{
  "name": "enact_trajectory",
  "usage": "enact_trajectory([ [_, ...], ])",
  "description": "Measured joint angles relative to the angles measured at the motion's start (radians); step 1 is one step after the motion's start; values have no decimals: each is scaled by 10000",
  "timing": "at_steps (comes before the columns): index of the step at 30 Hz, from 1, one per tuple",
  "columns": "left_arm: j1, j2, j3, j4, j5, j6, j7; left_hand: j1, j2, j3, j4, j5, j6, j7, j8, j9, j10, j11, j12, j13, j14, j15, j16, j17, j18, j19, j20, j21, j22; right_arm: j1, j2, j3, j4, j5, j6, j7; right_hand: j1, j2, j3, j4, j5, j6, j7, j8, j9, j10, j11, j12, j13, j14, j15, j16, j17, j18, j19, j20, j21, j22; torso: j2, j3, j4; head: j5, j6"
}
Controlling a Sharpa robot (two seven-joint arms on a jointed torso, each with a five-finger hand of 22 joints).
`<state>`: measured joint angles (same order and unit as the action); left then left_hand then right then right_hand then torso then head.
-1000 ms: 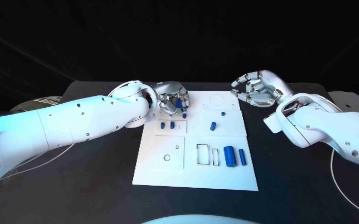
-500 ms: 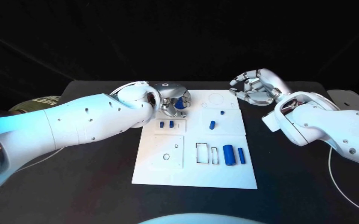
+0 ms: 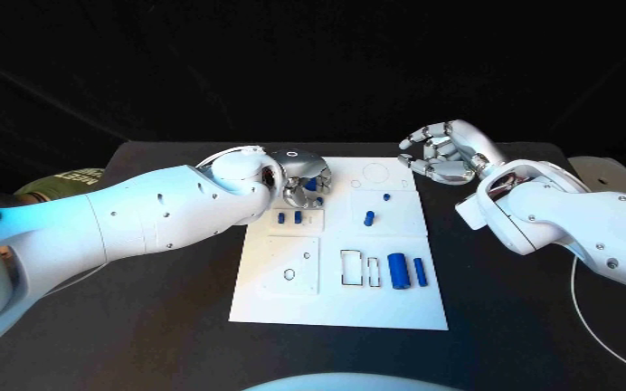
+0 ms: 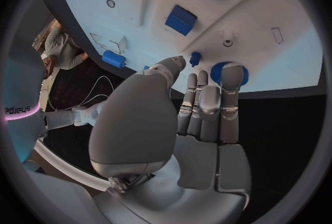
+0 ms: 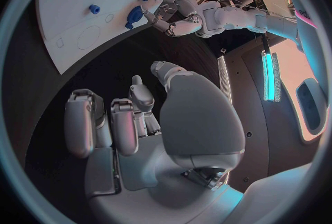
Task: Assemble the parts on the task board
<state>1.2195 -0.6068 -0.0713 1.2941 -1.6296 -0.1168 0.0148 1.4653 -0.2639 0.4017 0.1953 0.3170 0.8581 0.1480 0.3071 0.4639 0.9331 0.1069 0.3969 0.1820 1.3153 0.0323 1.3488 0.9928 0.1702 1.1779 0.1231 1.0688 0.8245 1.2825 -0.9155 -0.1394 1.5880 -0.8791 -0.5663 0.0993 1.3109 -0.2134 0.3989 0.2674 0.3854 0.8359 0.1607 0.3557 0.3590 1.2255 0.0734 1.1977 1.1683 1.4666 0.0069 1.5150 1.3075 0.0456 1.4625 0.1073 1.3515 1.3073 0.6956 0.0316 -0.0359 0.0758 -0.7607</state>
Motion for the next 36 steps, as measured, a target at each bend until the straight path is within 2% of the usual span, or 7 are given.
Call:
enact_trajectory([
  [3,-16,47,0,-69,-80,52,-29,58,58,157,-9,0,120,10,0,-53,154,-24,0,-70,176,-17,172,157,-162,156,-37,255,292,0,-3,0,5,0,0,1,0,0,0,0,0,0,0,0,0,0,0,0,0,0,0,0,0,0,0,0,0,6,0,1,0,-1,0],
  [16,-90,192,2,-222,-225,183,-111,100,100,381,-43,0,254,3,0,-118,328,-58,-57,-176,267,-17,287,298,-162,231,-50,506,618,0,-12,0,27,-3,0,2,0,0,0,0,0,0,0,0,1,0,0,1,1,0,0,0,-1,0,0,0,0,7,4,1,0,-19,-54],
  [18,-103,215,2,-242,-226,201,-113,100,100,388,-49,0,312,8,0,-135,347,-43,-57,-188,321,-71,364,362,-161,311,-24,612,723,0,-9,0,28,-3,0,2,0,0,0,0,0,0,0,0,1,1,0,1,1,0,0,0,-1,0,0,0,0,7,4,1,0,-22,-62],
  [25,-127,250,8,-288,-226,227,-125,100,100,498,-104,0,321,-1,0,-164,412,-49,-106,-236,357,-36,403,406,-162,320,-33,680,842,-1,-7,0,31,-4,1,6,0,0,0,0,0,0,0,0,1,1,0,1,-12,0,0,0,-1,1,0,0,0,6,0,4,2,-25,-84],
  [36,-128,281,23,-351,-224,278,-161,260,260,819,-288,-82,430,36,1,-235,611,-106,-167,-323,393,-73,476,416,-161,376,-77,906,1096,-1,-10,1,36,-4,1,9,0,0,-1,0,0,0,0,0,1,1,0,2,-12,0,0,0,-2,0,1,0,0,5,-7,5,5,-25,-97],
])
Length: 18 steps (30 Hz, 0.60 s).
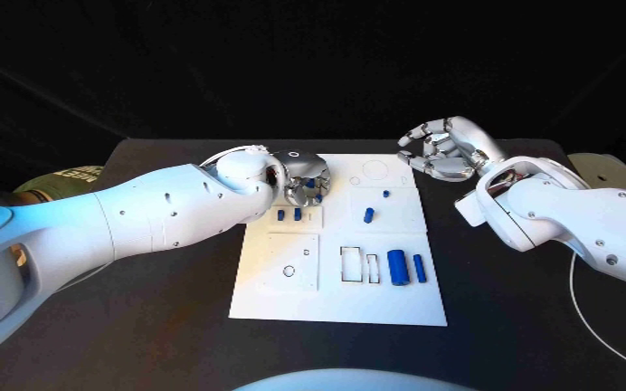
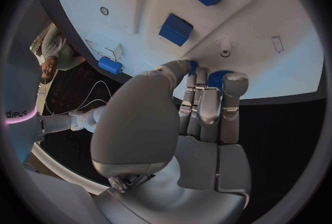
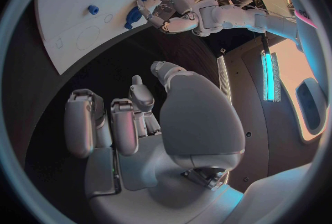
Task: Assemble the parts on the task board
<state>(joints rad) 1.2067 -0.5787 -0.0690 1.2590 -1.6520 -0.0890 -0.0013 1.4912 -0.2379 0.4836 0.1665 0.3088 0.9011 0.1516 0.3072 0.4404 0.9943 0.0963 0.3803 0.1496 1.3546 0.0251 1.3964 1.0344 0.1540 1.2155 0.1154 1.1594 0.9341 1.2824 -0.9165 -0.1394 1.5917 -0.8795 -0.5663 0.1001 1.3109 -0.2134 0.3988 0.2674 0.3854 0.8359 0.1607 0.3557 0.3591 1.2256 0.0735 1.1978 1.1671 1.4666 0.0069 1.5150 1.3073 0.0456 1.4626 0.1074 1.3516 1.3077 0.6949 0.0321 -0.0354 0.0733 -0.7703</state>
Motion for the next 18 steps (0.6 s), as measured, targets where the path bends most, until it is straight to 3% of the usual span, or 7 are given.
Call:
enact_trajectory([
  [2,1,11,3,-16,1,13,-4,22,22,107,-66,-71,26,15,0,-27,82,-8,0,-25,86,-16,45,49,-17,50,8,132,112,0,-1,0,1,0,0,0,0,0,0,0,0,0,0,0,0,0,0,0,0,0,0,0,0,0,0,0,0,0,0,0,0,3,-1],
  [4,2,21,5,-29,2,21,-9,62,62,181,-121,-124,89,17,0,-34,142,4,0,-38,86,-16,92,85,-158,115,3,202,192,0,-1,0,3,0,0,0,0,0,0,0,0,0,0,0,0,0,0,0,0,0,0,0,0,0,0,0,0,0,-1,0,-1,5,-2],
  [9,-3,56,13,-69,4,30,-22,62,62,427,-316,-267,221,-40,0,-87,494,-85,-7,-62,231,-89,159,222,-156,248,-44,477,535,0,-4,0,10,0,0,3,0,0,0,0,0,0,0,40,0,0,0,0,0,0,0,0,0,0,0,0,0,-1,-1,-2,-3,-8,-6],
  [18,-21,113,37,-143,4,23,-30,61,61,534,-424,-303,267,-19,0,-127,517,-86,-93,-81,231,-89,199,213,-155,247,-44,518,603,0,-20,1,26,0,1,5,0,0,0,0,0,0,0,40,0,0,0,1,1,0,0,0,0,0,0,0,0,-2,6,-3,-6,-35,-30],
])
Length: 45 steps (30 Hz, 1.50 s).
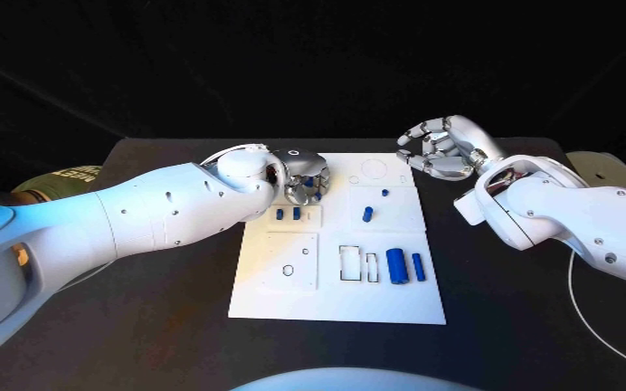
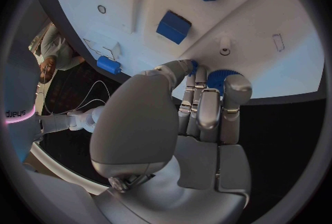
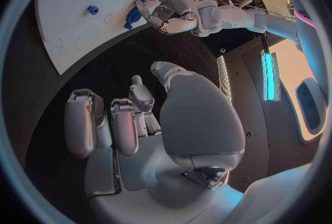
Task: Assemble the parts on the task board
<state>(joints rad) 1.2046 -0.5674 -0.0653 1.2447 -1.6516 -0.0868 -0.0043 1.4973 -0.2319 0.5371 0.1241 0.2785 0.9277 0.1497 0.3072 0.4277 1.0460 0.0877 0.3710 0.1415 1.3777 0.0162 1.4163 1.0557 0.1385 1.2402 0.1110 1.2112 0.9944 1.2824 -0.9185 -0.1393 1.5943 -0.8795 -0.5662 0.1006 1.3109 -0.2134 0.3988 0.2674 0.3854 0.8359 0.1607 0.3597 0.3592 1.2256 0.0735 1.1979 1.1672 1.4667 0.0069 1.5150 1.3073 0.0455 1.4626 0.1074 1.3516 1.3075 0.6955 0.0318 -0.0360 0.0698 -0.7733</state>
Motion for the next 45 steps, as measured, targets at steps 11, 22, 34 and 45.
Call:
enact_trajectory([
  [11,-26,10,7,-22,3,-60,15,-169,26,125,-15,-37,127,-15,-1,-37,124,17,-234,-123,25,25,0,-49,0,-1,0,69,52,0,-8,0,13,-2,0,0,0,0,0,0,0,0,0,0,0,0,0,0,38,0,0,0,8,0,0,0,0,-1,-11,-3,12,-6,-35],
  [22,-104,-181,10,169,68,-323,48,-279,12,196,-86,-37,255,30,-58,-64,276,16,-437,-194,70,2,-1,-52,2,36,36,109,130,0,-5,0,17,-3,0,6,0,0,0,0,0,0,0,0,0,0,0,1,37,0,0,0,6,0,0,0,0,-2,-13,-1,7,23,5],
  [34,-155,-719,284,916,267,-448,27,-374,-4,238,-73,-37,336,21,-59,-91,409,17,-553,-206,106,-34,38,-55,2,71,-1,153,190,0,-19,0,19,-5,-2,9,0,0,0,0,0,0,0,-1,0,0,0,1,35,0,0,0,5,0,0,0,0,6,-25,3,12,46,69],
  [45,-145,-1428,493,1588,419,-483,-71,-398,-27,261,-96,-37,358,1,-59,-91,480,17,-611,-224,141,1,37,-44,2,71,-1,194,228,0,-18,0,17,-5,-2,10,0,0,0,0,0,0,0,-1,0,0,0,1,34,0,0,0,4,0,0,0,0,5,-25,0,24,139,127],
])
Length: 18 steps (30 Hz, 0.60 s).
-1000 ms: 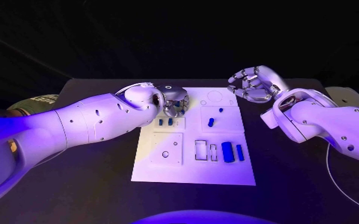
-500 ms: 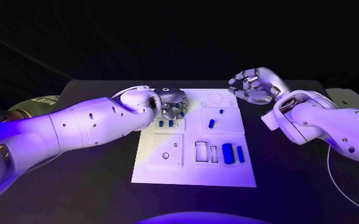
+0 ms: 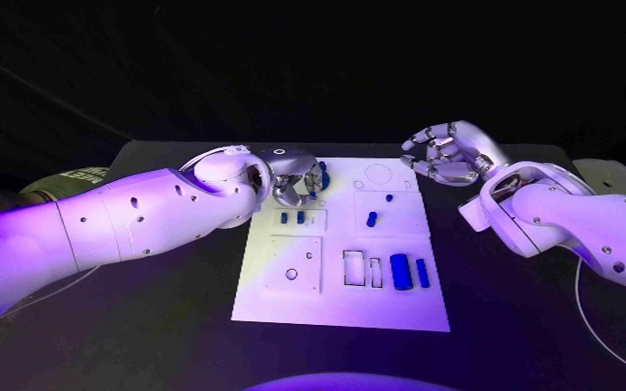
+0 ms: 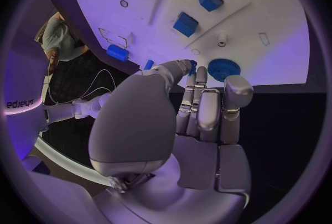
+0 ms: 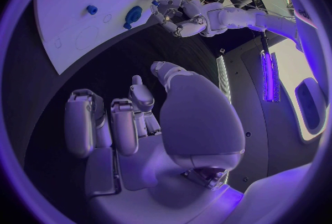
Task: Assemble the parts on the task board
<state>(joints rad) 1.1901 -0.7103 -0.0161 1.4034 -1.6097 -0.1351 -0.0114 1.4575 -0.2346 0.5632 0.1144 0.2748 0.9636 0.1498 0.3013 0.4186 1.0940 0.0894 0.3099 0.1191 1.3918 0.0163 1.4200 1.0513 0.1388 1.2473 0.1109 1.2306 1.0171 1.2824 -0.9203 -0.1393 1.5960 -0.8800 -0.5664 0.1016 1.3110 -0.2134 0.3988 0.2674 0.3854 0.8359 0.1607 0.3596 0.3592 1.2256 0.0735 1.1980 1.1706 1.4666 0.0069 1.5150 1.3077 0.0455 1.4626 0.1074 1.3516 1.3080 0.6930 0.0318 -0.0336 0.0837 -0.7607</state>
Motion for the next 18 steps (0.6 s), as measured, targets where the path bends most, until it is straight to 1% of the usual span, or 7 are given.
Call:
enact_trajectory([
  [7,0,-314,15,7,42,20,-106,0,0,27,-27,0,0,0,-37,0,-1,0,0,0,0,0,0,0,0,0,0,0,-1,0,-8,0,0,0,0,0,0,0,0,0,0,0,0,0,1,0,0,0,-1,0,0,0,0,0,0,0,0,-1,13,-7,-1,15,7],
  [10,-3,-384,16,-64,53,22,-134,0,0,27,-27,0,21,-22,-37,0,22,-22,-32,0,0,0,0,-1,0,10,10,0,10,0,-9,0,-3,0,0,0,0,0,0,0,0,0,0,0,0,0,0,0,-1,0,0,0,-1,0,0,0,0,-1,17,-13,-1,16,1],
  [11,-3,-403,17,-89,57,23,-142,0,0,27,-27,0,35,-35,-37,0,36,-37,-45,0,0,0,0,-1,-1,35,36,-1,22,0,-7,0,-6,0,0,0,0,0,0,0,0,0,0,0,0,0,0,0,-1,0,0,0,-1,0,0,0,0,-1,17,-12,-1,15,-3],
  [18,-4,-481,18,-163,85,32,-184,0,0,26,-27,0,35,-36,-37,0,36,-37,-48,1,0,0,0,-1,-1,35,35,-1,22,0,7,0,-16,0,1,0,0,0,0,0,0,0,0,0,1,0,0,0,-2,0,0,0,-2,0,0,0,0,-2,25,-13,-12,0,-16],
])
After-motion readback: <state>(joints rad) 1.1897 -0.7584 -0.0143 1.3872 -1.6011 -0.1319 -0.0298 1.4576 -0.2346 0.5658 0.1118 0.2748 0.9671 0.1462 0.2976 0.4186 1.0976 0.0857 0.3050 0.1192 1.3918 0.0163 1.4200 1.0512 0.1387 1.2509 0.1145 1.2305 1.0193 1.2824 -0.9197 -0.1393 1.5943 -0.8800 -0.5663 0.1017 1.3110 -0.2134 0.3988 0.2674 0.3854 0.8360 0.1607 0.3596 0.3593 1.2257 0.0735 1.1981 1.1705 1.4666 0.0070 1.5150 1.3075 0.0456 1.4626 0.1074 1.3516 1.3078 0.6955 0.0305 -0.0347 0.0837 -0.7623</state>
